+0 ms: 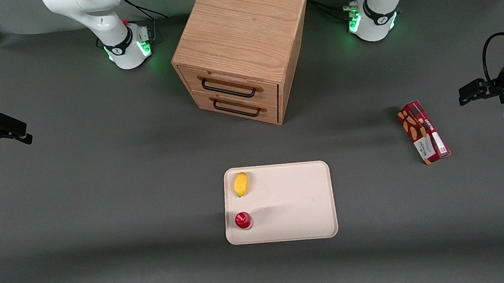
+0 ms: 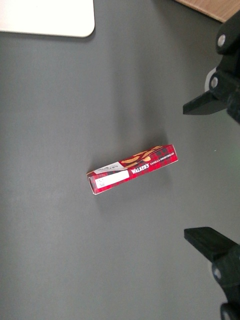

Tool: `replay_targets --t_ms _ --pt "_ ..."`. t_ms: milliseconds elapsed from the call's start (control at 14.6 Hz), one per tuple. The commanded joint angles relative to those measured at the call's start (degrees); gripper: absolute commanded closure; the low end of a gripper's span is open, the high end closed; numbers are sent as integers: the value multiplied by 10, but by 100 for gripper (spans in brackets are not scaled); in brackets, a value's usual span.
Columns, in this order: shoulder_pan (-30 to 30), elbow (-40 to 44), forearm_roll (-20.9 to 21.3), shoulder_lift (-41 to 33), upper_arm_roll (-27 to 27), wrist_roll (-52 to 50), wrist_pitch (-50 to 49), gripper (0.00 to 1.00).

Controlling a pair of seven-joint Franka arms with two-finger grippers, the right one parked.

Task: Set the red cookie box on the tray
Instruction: 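Lower the open left gripper over the red plaid cookie box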

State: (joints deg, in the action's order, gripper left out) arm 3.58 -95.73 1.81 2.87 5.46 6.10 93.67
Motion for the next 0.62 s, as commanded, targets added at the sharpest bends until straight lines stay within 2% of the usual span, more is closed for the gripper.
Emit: replay_targets --t_ms 0,549 --pt "-9 37 7 17 -11 10 -28 0" --pt "-3 29 16 49 -11 8 -44 0"
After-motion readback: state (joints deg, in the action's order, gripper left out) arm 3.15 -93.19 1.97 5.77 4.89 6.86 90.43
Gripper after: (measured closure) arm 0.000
